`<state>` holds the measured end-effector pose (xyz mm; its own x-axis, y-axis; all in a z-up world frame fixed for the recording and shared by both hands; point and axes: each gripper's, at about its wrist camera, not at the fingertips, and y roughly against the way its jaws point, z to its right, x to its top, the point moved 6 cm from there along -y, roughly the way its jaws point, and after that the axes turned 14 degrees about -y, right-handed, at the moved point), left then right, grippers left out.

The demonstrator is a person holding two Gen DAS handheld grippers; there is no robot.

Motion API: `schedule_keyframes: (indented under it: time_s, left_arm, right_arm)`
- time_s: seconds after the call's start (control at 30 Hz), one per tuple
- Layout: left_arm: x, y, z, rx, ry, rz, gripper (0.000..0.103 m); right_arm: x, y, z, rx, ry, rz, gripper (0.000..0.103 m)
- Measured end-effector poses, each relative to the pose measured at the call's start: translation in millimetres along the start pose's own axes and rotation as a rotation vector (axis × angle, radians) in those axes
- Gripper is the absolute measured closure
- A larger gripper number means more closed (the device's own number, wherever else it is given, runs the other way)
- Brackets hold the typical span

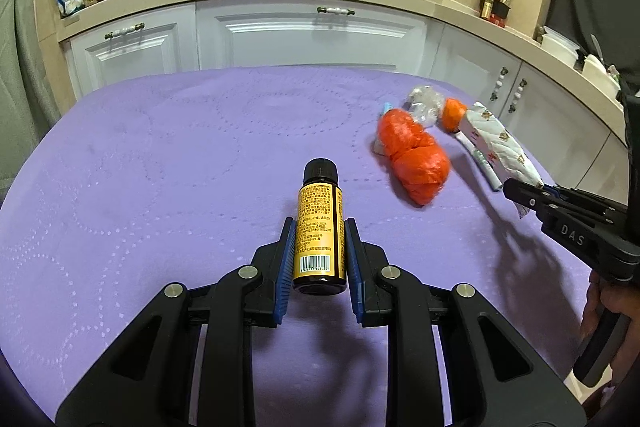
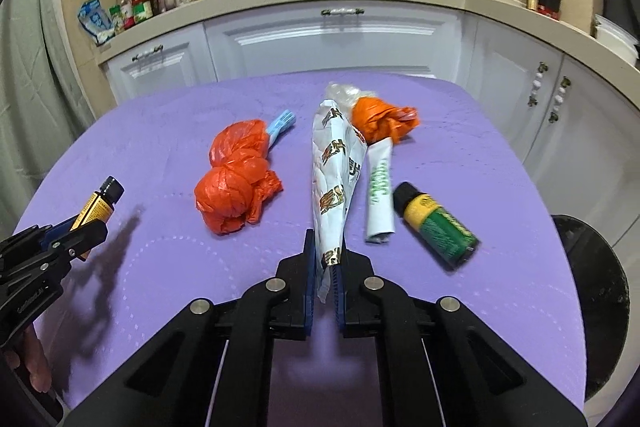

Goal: Collect trash
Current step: 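Carry bottle and white bag over the bin and open both tools to drop them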

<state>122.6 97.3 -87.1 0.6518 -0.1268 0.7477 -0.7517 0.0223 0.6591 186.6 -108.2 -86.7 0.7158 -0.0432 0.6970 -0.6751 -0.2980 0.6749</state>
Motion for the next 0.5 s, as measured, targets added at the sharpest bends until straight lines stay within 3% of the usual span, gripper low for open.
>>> schedule_keyframes:
  time_s: [0.2,0.5]
  left_arm:
    - [9.5,7.3,27.4,-0.037,-0.038,0.028,0.08]
    - [31.7,12.7,103.2,-0.146,-0.122,0.083,0.08]
  right_arm:
    - [2.6,28.4,30.8,-0.033,-0.047,0.057,0.095]
    - [-0.3,72.2,109.0,-0.135,-0.162,0.134,0.095]
